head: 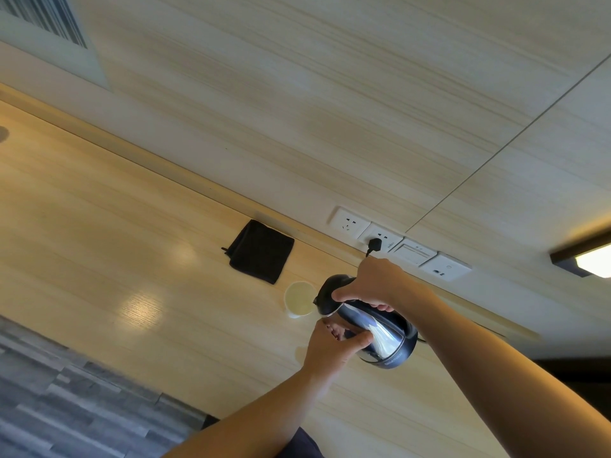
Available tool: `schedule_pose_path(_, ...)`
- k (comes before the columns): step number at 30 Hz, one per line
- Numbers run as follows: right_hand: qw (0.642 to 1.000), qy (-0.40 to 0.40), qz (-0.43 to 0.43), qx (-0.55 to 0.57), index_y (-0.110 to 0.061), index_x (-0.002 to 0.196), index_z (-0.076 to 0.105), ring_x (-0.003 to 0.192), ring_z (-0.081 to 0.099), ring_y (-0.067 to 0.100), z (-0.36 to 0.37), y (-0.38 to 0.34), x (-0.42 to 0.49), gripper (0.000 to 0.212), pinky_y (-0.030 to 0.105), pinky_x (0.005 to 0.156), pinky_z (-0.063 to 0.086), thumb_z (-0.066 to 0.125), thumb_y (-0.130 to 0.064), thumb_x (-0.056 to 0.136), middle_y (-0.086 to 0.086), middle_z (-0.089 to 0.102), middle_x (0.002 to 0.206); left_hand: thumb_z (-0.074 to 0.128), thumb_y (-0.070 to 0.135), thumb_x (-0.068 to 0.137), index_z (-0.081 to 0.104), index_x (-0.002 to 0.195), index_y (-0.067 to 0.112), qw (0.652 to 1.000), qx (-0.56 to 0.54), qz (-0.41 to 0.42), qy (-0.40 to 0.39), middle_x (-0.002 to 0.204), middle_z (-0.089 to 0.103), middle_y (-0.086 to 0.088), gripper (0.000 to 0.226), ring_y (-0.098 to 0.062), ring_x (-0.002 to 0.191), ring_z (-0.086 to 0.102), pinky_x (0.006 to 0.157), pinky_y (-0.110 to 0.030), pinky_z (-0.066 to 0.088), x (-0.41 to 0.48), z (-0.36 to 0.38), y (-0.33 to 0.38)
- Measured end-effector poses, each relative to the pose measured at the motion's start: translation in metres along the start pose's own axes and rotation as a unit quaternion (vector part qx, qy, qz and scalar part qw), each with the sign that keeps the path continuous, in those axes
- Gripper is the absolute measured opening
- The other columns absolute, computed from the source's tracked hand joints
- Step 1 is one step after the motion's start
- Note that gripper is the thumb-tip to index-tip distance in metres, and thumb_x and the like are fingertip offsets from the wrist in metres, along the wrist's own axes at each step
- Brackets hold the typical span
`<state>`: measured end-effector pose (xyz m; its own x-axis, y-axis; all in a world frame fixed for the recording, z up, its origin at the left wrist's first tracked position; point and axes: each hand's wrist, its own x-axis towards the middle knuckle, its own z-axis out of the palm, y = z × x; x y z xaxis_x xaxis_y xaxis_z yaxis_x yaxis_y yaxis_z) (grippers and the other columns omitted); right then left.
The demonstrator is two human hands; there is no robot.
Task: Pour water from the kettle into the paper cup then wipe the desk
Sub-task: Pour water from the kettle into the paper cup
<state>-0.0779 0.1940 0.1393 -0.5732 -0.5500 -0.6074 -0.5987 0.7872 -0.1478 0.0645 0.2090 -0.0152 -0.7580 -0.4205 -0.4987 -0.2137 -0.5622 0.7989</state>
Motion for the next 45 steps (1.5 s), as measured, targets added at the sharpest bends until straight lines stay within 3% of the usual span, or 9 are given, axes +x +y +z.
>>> schedule_pose_path(3,1.000,0.000,0.000,0.000,-0.012,0.059,0.063,0.034,0.048,0.013,0.000,-0.001,0.000,0.047,0.022,0.047,0.043,0.077,-0.052,0.079,-0.005,0.053,0.040,0.091,0.011,0.081,0.060,0.124,-0.007,1.000,-0.003,0.013,-0.001,0.096,0.076,-0.004,0.056,-0.010,0.092,0.075,0.078,-0.020,0.058,-0.004,-0.001,0.004)
schedule_pose_path(7,1.000,-0.001,0.002,-0.002,-0.012,0.060,0.064,0.033,0.049,0.012,0.000,-0.002,-0.001,0.047,0.021,0.045,0.042,0.077,-0.053,0.079,-0.006,0.053,0.039,0.086,0.002,0.084,0.063,0.121,-0.003,0.999,-0.002,0.032,-0.002,0.096,0.077,-0.001,0.044,-0.009,0.093,0.076,0.077,-0.019,0.059,-0.007,0.000,0.007)
schedule_pose_path(11,1.000,0.000,0.000,-0.004,-0.012,0.060,0.063,0.034,0.050,0.013,0.000,-0.003,-0.002,0.048,0.021,0.046,0.044,0.078,-0.053,0.079,-0.006,0.053,0.039,0.087,0.006,0.084,0.063,0.124,0.001,0.999,-0.005,0.031,-0.003,0.112,0.078,-0.013,0.048,-0.017,0.105,0.076,0.085,-0.024,0.061,-0.008,-0.001,0.008)
schedule_pose_path(17,1.000,0.002,0.003,-0.009,-0.012,0.059,0.062,0.032,0.049,0.011,0.000,-0.004,-0.003,0.048,0.020,0.045,0.043,0.077,-0.054,0.078,-0.007,0.051,0.035,0.089,0.010,0.082,0.063,0.123,0.003,1.000,-0.004,0.023,0.005,0.110,0.079,-0.011,0.049,-0.019,0.103,0.077,0.085,-0.025,0.061,-0.008,-0.001,0.005)
schedule_pose_path(23,1.000,0.000,0.002,-0.007,-0.012,0.059,0.063,0.032,0.049,0.012,0.001,-0.003,-0.004,0.048,0.021,0.046,0.043,0.077,-0.054,0.077,-0.006,0.052,0.036,0.083,0.000,0.086,0.072,0.105,0.011,0.999,0.003,0.038,-0.009,0.094,0.081,0.000,0.025,-0.013,0.095,0.077,0.082,-0.024,0.061,-0.012,-0.001,0.009)
schedule_pose_path(30,1.000,0.006,0.000,0.014,-0.010,0.062,0.065,0.034,0.048,0.013,0.005,0.003,-0.002,0.048,0.022,0.047,0.043,0.077,-0.055,0.077,-0.004,0.055,0.043,0.092,0.012,0.079,0.063,0.118,-0.006,1.000,-0.001,0.022,0.021,0.102,0.078,-0.010,0.052,-0.017,0.098,0.077,0.080,-0.023,0.060,-0.007,-0.002,0.001)
schedule_pose_path(35,0.999,0.024,-0.012,0.047,-0.009,0.063,0.065,0.035,0.050,0.013,0.016,0.026,0.000,0.053,0.018,0.045,0.040,0.077,-0.059,0.077,-0.003,0.057,0.045,0.096,0.035,0.062,0.059,0.120,0.007,0.997,0.059,0.030,0.046,0.101,0.079,-0.003,0.075,-0.017,0.098,0.077,0.094,-0.041,0.063,-0.002,-0.001,-0.001)
schedule_pose_path(41,0.989,0.034,-0.006,0.141,-0.010,0.069,0.067,0.038,0.048,0.008,0.031,0.074,-0.006,0.050,0.019,0.049,0.041,0.079,-0.058,0.079,-0.005,0.057,0.047,0.090,0.015,0.071,0.057,0.120,0.023,0.974,0.169,0.134,0.066,0.098,0.075,0.009,0.060,-0.007,0.099,0.072,0.082,-0.017,0.057,-0.005,0.011,0.000)
schedule_pose_path(45,0.971,0.065,0.000,0.230,-0.010,0.073,0.072,0.045,0.055,0.010,0.048,0.115,-0.014,0.044,0.022,0.052,0.047,0.082,-0.053,0.079,-0.004,0.062,0.051,0.092,0.031,0.073,0.052,0.134,0.032,0.951,0.252,0.168,0.058,0.123,0.068,0.017,0.073,0.001,0.119,0.063,0.097,-0.018,0.055,0.000,0.018,-0.002)
